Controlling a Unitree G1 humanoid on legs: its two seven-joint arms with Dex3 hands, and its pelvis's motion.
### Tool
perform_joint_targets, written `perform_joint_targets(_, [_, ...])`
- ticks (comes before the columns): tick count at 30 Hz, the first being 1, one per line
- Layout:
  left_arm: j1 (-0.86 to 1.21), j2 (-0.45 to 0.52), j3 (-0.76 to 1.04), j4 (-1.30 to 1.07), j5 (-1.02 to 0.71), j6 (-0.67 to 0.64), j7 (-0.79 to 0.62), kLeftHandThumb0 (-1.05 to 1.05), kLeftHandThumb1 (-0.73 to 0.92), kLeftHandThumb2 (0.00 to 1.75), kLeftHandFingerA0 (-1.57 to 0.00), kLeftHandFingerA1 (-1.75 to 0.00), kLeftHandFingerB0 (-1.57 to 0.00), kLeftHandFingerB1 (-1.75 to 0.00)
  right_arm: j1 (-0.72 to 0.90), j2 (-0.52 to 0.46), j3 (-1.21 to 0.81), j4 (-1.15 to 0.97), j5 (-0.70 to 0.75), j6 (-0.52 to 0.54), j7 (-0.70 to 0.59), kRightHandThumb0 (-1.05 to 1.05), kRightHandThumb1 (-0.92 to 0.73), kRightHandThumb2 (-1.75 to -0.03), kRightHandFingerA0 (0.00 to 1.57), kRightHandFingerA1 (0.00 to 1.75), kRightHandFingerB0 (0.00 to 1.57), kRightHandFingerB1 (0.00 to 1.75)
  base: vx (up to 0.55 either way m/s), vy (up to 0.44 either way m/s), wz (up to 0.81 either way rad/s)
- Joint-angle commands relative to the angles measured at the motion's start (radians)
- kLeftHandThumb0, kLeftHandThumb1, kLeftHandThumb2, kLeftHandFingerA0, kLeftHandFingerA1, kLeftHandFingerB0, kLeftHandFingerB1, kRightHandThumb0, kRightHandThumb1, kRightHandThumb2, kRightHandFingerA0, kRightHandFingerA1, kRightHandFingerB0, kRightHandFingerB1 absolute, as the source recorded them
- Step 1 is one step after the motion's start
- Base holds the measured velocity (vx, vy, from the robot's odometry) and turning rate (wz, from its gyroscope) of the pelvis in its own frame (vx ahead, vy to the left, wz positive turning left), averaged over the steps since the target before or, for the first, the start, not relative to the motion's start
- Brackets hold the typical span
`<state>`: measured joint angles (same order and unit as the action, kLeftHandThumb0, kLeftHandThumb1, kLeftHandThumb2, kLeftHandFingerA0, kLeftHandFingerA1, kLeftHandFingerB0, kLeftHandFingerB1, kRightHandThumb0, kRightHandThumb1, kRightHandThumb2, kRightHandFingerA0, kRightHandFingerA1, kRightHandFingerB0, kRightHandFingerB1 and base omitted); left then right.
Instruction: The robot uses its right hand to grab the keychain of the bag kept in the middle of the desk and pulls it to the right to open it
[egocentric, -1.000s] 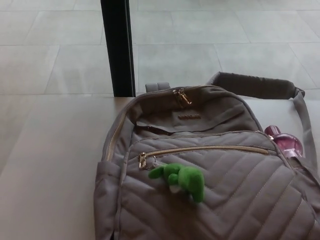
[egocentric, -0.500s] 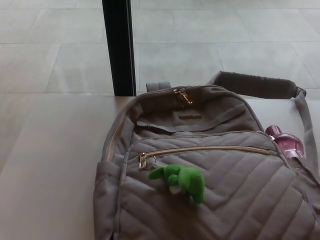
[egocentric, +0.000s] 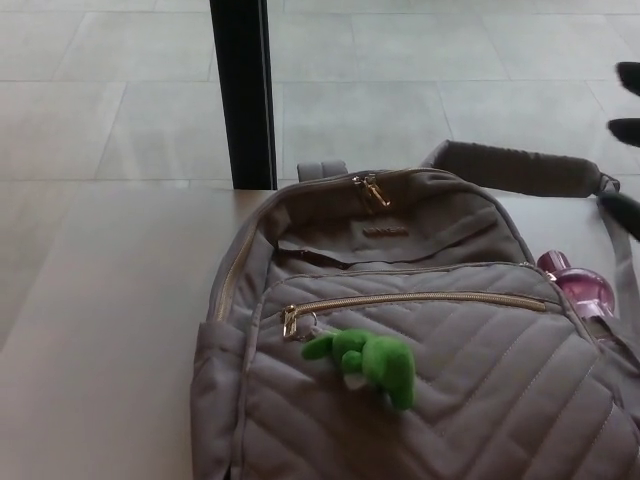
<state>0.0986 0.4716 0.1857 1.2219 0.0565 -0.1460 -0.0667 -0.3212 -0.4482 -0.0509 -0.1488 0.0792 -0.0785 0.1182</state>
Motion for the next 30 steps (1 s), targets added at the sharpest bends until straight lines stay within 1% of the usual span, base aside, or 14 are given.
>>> perform_joint_targets(1, [0.012, 0.04, -0.002, 0.014, 0.004, -0.091, -0.009, -0.51, 0.6, 0.58, -0.63, -0.56, -0.6, -0.43, -0.006, 0.004, 0.206, -0.256, -0.076, 0.254, 0.109, -0.63, -0.53, -0.57, 0.44, 0.51, 0.4, 0.33, 0.0, 0.0, 0.0])
perform_joint_targets(2, [0.011, 0.04, -0.004, 0.016, 0.006, -0.089, -0.007, -0.51, 0.6, 0.58, -0.63, -0.56, -0.6, -0.43, -0.002, 0.003, 0.208, -0.258, -0.077, 0.253, 0.11, -0.63, -0.53, -0.57, 0.44, 0.51, 0.4, 0.33, 0.0, 0.0, 0.0])
perform_joint_targets(3, [0.009, 0.04, -0.001, 0.019, 0.004, -0.088, -0.008, -0.51, 0.6, 0.58, -0.64, -0.55, -0.59, -0.44, 0.005, -0.003, 0.216, -0.267, -0.087, 0.258, 0.111, -0.68, -0.44, -0.84, 0.42, 0.59, 0.32, 0.46, 0.0, 0.0, 0.0])
perform_joint_targets(6, [0.008, 0.041, 0.003, 0.022, -0.001, -0.087, -0.014, -0.51, 0.6, 0.58, -0.63, -0.54, -0.58, -0.43, 0.017, -0.014, 0.231, -0.282, -0.108, 0.268, 0.113, -0.69, -0.44, -0.84, 0.43, 0.6, 0.34, 0.46, 0.0, 0.0, 0.0])
perform_joint_targets(14, [-0.003, 0.044, 0.004, 0.033, 0.0, -0.088, -0.014, -0.52, 0.61, 0.59, -0.67, -0.59, -0.59, -0.43, 0.049, -0.025, 0.266, -0.327, -0.141, 0.28, 0.134, -0.75, -0.49, -0.85, 0.48, 0.64, 0.38, 0.46, 0.0, 0.0, 0.0])
perform_joint_targets(15, [-0.003, 0.044, 0.002, 0.033, 0.001, -0.093, -0.014, -0.52, 0.61, 0.58, -0.67, -0.59, -0.58, -0.43, 0.052, -0.033, 0.275, -0.326, -0.169, 0.262, 0.136, -0.68, -0.56, -0.58, 0.51, 0.58, 0.42, 0.35, 0.0, 0.0, 0.0])
perform_joint_targets(16, [-0.001, 0.044, 0.001, 0.033, 0.003, -0.102, -0.014, -0.52, 0.61, 0.59, -0.66, -0.6, -0.56, -0.43, 0.059, -0.038, 0.291, -0.327, -0.196, 0.236, 0.138, -0.76, -0.5, -0.87, 0.49, 0.64, 0.38, 0.47, 0.0, 0.0, 0.0])
perform_joint_targets(17, [-0.002, 0.045, 0.0, 0.036, 0.003, -0.103, -0.013, -0.53, 0.61, 0.58, -0.65, -0.56, -0.57, -0.43, 0.06, -0.038, 0.294, -0.326, -0.201, 0.231, 0.139, -0.67, -0.59, -0.59, 0.51, 0.57, 0.44, 0.35, 0.0, 0.0, 0.0])
perform_joint_targets(19, [-0.005, 0.046, -0.005, 0.041, 0.008, -0.101, -0.01, -0.52, 0.61, 0.59, -0.66, -0.55, -0.56, -0.43, 0.063, -0.039, 0.303, -0.314, -0.222, 0.198, 0.137, -0.67, -0.59, -0.58, 0.53, 0.58, 0.45, 0.35, 0.0, 0.0, 0.0])
perform_joint_targets(20, [-0.006, 0.044, -0.002, 0.042, 0.003, -0.101, -0.01, -0.52, 0.6, 0.58, -0.67, -0.55, -0.57, -0.44, 0.066, -0.037, 0.308, -0.306, -0.236, 0.182, 0.133, -0.75, -0.49, -0.89, 0.54, 0.67, 0.39, 0.48, 0.0, 0.0, 0.0])
perform_joint_targets(21, [-0.006, 0.041, 0.005, 0.043, -0.006, -0.098, -0.013, -0.54, 0.6, 0.58, -0.67, -0.58, -0.56, -0.43, 0.07, -0.041, 0.32, -0.291, -0.264, 0.16, 0.128, -0.79, -0.52, -0.91, 0.56, 0.66, 0.41, 0.48, 0.0, 0.0, 0.0])
perform_joint_targets(23, [-0.007, 0.042, 0.004, 0.044, -0.006, -0.092, -0.014, -0.54, 0.6, 0.58, -0.67, -0.58, -0.56, -0.43, 0.073, -0.049, 0.328, -0.277, -0.294, 0.137, 0.126, -0.79, -0.52, -0.91, 0.56, 0.66, 0.41, 0.48, 0.0, 0.0, 0.0])
perform_joint_targets(24, [-0.011, 0.043, 0.0, 0.047, -0.001, -0.086, -0.011, -0.55, 0.6, 0.59, -0.67, -0.57, -0.56, -0.42, 0.072, -0.062, 0.337, -0.274, -0.326, 0.13, 0.127, -0.77, -0.61, -0.61, 0.58, 0.62, 0.47, 0.36, 0.0, 0.0, 0.0])
perform_joint_targets(30, [-0.011, 0.044, 0.006, 0.044, -0.008, -0.087, -0.015, -0.52, 0.6, 0.58, -0.69, -0.61, -0.56, -0.43, 0.076, -0.081, 0.389, -0.274, -0.459, 0.095, 0.106, -0.76, -0.66, -0.61, 0.62, 0.67, 0.52, 0.38, 0.0, 0.0, 0.0])
